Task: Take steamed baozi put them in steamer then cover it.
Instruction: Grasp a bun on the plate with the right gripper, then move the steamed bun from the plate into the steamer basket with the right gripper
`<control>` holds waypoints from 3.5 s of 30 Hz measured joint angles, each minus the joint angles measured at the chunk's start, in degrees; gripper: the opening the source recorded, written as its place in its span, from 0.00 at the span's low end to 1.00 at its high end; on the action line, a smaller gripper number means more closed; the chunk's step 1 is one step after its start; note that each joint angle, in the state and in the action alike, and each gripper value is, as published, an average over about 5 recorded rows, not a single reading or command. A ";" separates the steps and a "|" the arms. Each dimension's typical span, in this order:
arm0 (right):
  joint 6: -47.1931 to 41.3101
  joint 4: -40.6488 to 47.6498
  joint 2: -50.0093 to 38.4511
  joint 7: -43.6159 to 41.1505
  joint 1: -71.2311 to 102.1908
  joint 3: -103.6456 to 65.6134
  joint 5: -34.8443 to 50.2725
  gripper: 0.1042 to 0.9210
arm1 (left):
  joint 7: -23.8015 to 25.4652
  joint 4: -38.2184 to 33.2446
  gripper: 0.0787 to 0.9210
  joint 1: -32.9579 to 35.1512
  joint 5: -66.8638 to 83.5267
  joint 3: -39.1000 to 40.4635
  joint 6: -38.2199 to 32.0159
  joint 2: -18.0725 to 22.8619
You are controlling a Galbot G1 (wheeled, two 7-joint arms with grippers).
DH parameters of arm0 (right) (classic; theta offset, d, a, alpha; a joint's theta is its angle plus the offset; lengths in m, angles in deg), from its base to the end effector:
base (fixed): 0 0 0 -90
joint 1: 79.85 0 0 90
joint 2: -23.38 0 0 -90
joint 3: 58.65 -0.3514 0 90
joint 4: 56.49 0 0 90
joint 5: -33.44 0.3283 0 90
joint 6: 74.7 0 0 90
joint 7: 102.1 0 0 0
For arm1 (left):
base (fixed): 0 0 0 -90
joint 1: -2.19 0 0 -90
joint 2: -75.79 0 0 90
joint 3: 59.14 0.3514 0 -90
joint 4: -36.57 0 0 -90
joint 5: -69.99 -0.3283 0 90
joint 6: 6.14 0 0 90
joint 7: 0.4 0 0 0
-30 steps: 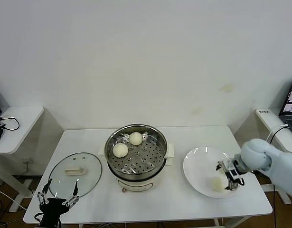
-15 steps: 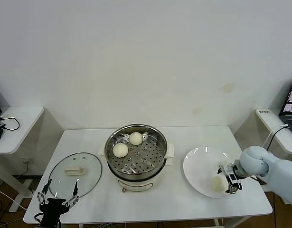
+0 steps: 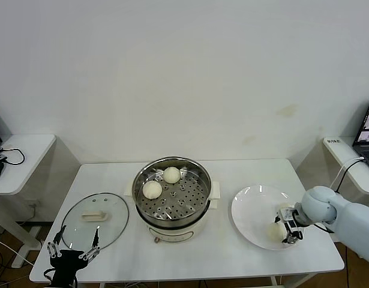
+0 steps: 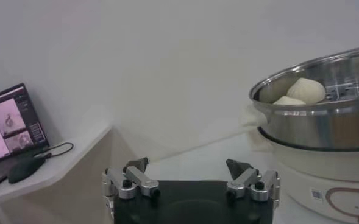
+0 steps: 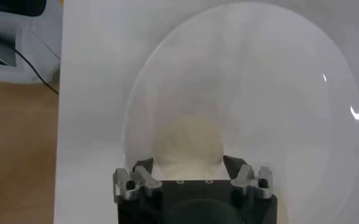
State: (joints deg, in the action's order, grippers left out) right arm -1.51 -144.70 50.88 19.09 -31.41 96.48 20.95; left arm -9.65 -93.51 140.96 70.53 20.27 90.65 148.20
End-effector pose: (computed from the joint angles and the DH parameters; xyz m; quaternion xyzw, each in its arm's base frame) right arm 0.3892 -0.1833 -0.2310 0.4894 -0.5270 0.5550 0.4180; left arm 0.0728 0.0863 -0.2645 0.0478 -0.9771 -0.1791 0.1047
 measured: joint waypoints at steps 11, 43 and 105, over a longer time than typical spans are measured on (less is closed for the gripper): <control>-0.45 -0.51 -0.57 -1.90 -3.24 1.59 1.99 0.59 | -0.07 -0.44 0.88 0.20 0.00 -0.08 0.00 0.04; -3.83 1.79 13.68 -1.41 -44.57 21.41 20.38 0.60 | 0.00 -0.26 0.88 -0.44 0.24 -0.46 -0.03 -1.21; 19.99 2.05 39.19 0.89 -49.73 37.91 13.14 0.88 | -0.37 0.30 0.88 0.20 1.17 -3.37 -0.81 0.91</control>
State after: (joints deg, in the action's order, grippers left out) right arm 18.48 -142.65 90.06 19.98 -81.14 134.39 34.09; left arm -10.02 -93.22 141.17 71.69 16.90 89.84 149.11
